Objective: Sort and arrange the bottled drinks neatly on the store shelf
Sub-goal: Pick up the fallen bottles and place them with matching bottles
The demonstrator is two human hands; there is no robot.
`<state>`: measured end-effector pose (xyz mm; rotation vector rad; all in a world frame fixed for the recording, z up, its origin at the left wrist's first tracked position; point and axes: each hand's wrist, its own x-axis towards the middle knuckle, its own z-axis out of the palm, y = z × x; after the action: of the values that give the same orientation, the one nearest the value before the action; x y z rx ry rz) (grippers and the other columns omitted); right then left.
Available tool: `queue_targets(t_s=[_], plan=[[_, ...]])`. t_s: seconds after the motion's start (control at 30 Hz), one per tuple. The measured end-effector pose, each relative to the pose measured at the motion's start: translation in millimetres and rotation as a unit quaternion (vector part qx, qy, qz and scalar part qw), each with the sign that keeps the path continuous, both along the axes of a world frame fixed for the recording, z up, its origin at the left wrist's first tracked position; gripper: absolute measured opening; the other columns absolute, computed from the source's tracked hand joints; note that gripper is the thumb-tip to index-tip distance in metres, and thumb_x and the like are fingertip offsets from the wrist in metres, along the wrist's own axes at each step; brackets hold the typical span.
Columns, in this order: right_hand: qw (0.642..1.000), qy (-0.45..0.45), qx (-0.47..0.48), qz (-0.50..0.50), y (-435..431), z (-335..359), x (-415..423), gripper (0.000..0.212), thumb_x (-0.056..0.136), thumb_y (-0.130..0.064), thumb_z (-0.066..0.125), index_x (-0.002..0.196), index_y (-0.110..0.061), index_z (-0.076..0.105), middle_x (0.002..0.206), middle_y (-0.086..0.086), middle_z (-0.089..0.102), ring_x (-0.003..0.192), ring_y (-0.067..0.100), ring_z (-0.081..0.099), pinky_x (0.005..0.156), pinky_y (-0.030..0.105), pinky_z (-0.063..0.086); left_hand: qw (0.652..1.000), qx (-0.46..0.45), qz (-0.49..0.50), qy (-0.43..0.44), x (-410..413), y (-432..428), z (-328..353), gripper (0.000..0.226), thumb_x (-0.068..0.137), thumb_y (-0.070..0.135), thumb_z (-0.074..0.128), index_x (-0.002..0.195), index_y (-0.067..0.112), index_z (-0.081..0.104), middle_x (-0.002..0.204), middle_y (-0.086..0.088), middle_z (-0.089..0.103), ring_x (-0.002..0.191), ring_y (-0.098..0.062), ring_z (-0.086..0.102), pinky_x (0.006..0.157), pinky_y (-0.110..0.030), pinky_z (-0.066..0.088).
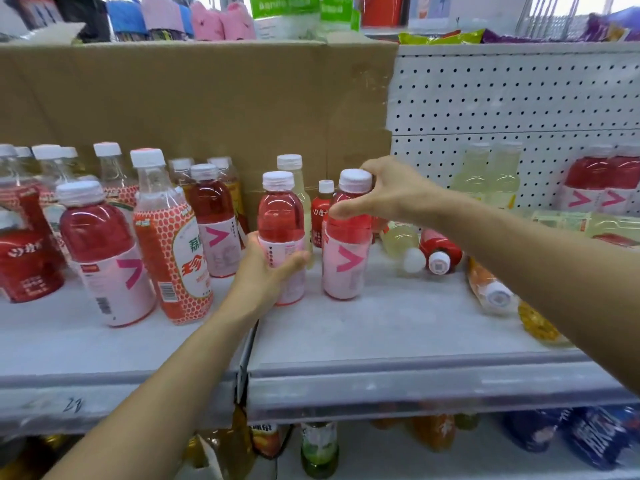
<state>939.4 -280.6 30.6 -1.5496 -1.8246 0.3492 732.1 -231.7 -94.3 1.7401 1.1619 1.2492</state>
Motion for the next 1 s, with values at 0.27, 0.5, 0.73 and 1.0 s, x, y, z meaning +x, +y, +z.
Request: queue_targets(t_s=[0.27,0.5,0.73,1.0], plan=[[0.991,0.027,-0.082,0.103,19.5,-1.5,14.0,0.035,0.082,-0.03,0.079,0.109,-0.018,0.06,0.101,-0.001,0.068,0.085,0.011,0.07,0.062,0.029,0.06,0.961,0.21,0.167,0.07,10.7,-49.0,19.8,0.075,0.086,0.026,0.075,0.145,0.02,0.029,0.135,0.013,0.036,0.129,-0.007,0.038,0.11,-0.031,0.036],[0.973,-0.159,-0.124,0.112,8.6,-8.0,101.7,0.071,0.08,-0.04,0.079,0.14,-0.021,0.047,0.134,-0.009,0.053,0.12,0.011,0.054,0.102,0.032,0.046,0.912,0.354,-0.06,0.199,94.0,-89.7,30.9,0.041,0.088,0.027,0.066,0.126,0.017,0.054,0.121,0.005,0.054,0.107,-0.008,0.054,0.088,-0.026,0.05],[0.907,-0.377,-0.168,0.083,19.4,-38.9,160.4,0.074,0.078,-0.03,0.074,0.143,-0.028,0.04,0.133,0.0,0.048,0.119,0.021,0.047,0.102,0.036,0.042,0.872,0.148,0.006,0.466,192.7,-18.3,13.8,0.072,0.081,0.026,0.071,0.143,0.018,0.034,0.134,-0.004,0.035,0.103,-0.034,0.059,0.075,-0.042,0.05],[0.905,-0.387,-0.133,0.12,47.1,-41.4,176.5,0.067,0.07,-0.033,0.082,0.127,-0.031,0.047,0.113,-0.002,0.05,0.101,0.017,0.047,0.085,0.034,0.047,0.859,0.233,0.078,0.45,205.5,-9.9,38.1,0.048,0.082,0.027,0.069,0.126,0.016,0.053,0.113,-0.005,0.047,0.091,-0.031,0.06,0.064,-0.037,0.039]])
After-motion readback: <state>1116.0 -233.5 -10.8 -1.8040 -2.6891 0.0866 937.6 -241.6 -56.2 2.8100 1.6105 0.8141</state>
